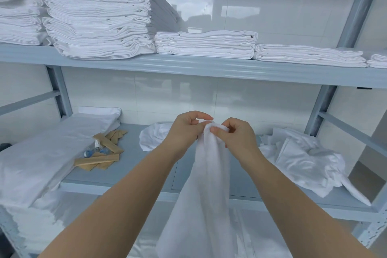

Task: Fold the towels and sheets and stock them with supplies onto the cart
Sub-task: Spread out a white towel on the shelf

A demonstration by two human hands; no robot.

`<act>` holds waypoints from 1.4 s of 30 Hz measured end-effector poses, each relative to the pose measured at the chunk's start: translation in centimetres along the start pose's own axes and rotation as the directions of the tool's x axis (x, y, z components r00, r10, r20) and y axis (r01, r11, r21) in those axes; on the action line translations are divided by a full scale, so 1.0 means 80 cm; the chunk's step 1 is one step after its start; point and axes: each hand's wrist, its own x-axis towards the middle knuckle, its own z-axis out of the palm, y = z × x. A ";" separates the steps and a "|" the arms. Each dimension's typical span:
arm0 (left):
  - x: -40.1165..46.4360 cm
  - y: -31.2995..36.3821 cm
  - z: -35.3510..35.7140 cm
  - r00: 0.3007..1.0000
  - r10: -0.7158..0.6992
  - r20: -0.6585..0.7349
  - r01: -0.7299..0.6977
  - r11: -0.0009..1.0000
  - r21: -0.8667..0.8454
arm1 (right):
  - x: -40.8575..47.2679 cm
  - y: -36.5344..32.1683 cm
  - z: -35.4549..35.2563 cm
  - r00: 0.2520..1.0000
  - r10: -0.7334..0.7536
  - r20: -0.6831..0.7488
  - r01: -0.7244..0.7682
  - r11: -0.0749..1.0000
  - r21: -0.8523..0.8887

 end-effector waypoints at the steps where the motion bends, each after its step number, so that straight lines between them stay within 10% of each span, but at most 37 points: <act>1: -0.002 0.000 -0.001 1.000 -0.002 -0.001 0.002 1.000 -0.016 | 0.000 -0.001 0.003 1.000 0.011 -0.012 -0.011 1.000 -0.010; 10: -0.010 -0.005 -0.007 0.999 0.052 0.014 -0.053 0.998 0.019 | -0.004 0.000 0.009 1.000 0.017 -0.009 -0.016 0.999 0.046; 18: -0.001 0.013 -0.013 0.984 0.150 0.098 -0.171 0.949 0.266 | -0.004 0.009 -0.015 0.960 -0.062 0.275 0.019 0.987 0.158; 31: 0.023 0.032 -0.014 0.825 0.494 0.274 -0.385 0.137 0.913 | 0.005 0.021 0.008 0.964 -0.258 0.067 0.262 0.963 -0.065; 42: 0.076 0.043 -0.051 0.884 0.454 0.113 -0.228 0.207 0.951 | -0.013 0.124 0.019 0.989 -0.079 0.125 0.108 0.964 -0.244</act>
